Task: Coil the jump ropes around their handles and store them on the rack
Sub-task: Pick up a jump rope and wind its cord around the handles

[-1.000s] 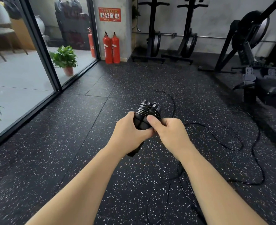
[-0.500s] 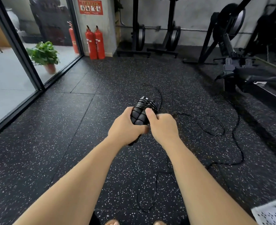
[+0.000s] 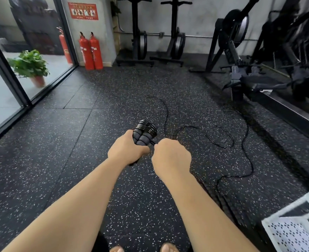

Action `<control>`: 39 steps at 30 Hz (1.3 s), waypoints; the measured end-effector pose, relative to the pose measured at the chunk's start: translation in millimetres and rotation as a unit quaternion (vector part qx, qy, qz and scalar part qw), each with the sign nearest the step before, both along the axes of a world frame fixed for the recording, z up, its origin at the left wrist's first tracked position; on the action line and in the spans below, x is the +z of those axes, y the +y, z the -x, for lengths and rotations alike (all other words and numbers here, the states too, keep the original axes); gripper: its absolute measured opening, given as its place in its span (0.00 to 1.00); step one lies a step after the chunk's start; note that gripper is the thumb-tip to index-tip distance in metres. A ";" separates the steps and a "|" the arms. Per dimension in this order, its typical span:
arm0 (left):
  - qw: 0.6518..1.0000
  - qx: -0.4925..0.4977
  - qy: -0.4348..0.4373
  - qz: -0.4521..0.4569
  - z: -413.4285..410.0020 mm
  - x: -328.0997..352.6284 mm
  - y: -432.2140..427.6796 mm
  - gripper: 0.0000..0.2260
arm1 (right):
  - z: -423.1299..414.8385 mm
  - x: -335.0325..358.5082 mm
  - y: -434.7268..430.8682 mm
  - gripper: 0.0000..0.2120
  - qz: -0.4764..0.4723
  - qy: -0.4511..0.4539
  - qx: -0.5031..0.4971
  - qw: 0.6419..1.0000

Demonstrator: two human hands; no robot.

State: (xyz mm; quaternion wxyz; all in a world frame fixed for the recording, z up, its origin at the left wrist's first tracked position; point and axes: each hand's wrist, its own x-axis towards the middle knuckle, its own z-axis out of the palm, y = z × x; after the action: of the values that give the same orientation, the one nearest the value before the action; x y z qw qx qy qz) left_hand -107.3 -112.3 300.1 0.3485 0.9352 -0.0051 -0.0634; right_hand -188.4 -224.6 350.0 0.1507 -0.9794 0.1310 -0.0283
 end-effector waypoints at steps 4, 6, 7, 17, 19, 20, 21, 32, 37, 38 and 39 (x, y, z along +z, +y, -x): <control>0.998 0.000 -0.011 -0.063 -1.6 -1.4 9.6 0.17 | 1.0 11.3 -7.4 0.10 0.020 -0.051 0.011 0.998; 0.995 -0.006 -0.028 -0.099 -1.5 0.5 12.7 0.18 | 0.0 16.6 -13.7 0.17 0.026 -0.084 0.015 0.996; 0.992 -0.014 -0.039 -0.122 -0.7 1.9 12.9 0.17 | -0.6 18.8 -15.7 0.19 0.029 -0.099 0.023 0.994; 0.889 -0.248 -0.202 -0.327 15.9 17.9 -3.2 0.17 | -21.2 21.6 -38.5 0.27 -0.006 -0.171 0.130 0.977; 0.867 -0.302 -0.213 -0.333 18.6 21.0 -2.5 0.19 | -27.6 17.4 -44.9 0.27 -0.022 -0.167 0.137 0.976; 0.860 -0.323 -0.223 -0.327 19.1 22.4 -1.2 0.18 | -31.0 15.0 -48.2 0.27 -0.037 -0.166 0.134 0.976; 0.853 -0.341 -0.237 -0.316 19.5 24.2 0.9 0.16 | -34.3 12.3 -51.7 0.27 -0.057 -0.163 0.130 0.976; 0.872 -0.380 -0.279 -0.133 29.1 32.3 13.8 0.13 | -50.6 1.1 -71.7 0.25 -0.349 0.017 0.110 0.930; 0.951 -0.271 -0.145 0.015 35.1 35.0 9.2 0.20 | -63.0 -9.6 -64.7 0.16 -0.483 0.057 0.041 0.873; 0.961 -0.242 -0.123 0.050 34.0 35.8 8.1 0.20 | -65.2 -11.4 -63.4 0.16 -0.481 0.044 0.020 0.875; 0.968 -0.210 -0.105 0.084 31.7 35.9 7.1 0.19 | -60.0 -7.3 -59.2 0.17 -0.472 0.039 -0.030 0.880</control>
State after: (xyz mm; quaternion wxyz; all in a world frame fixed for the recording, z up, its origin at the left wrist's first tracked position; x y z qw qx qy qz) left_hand -139.0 -105.1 336.0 0.4020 0.8820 -0.2431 -0.0359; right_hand -128.4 -283.8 342.7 0.5889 -0.7883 0.1635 0.0706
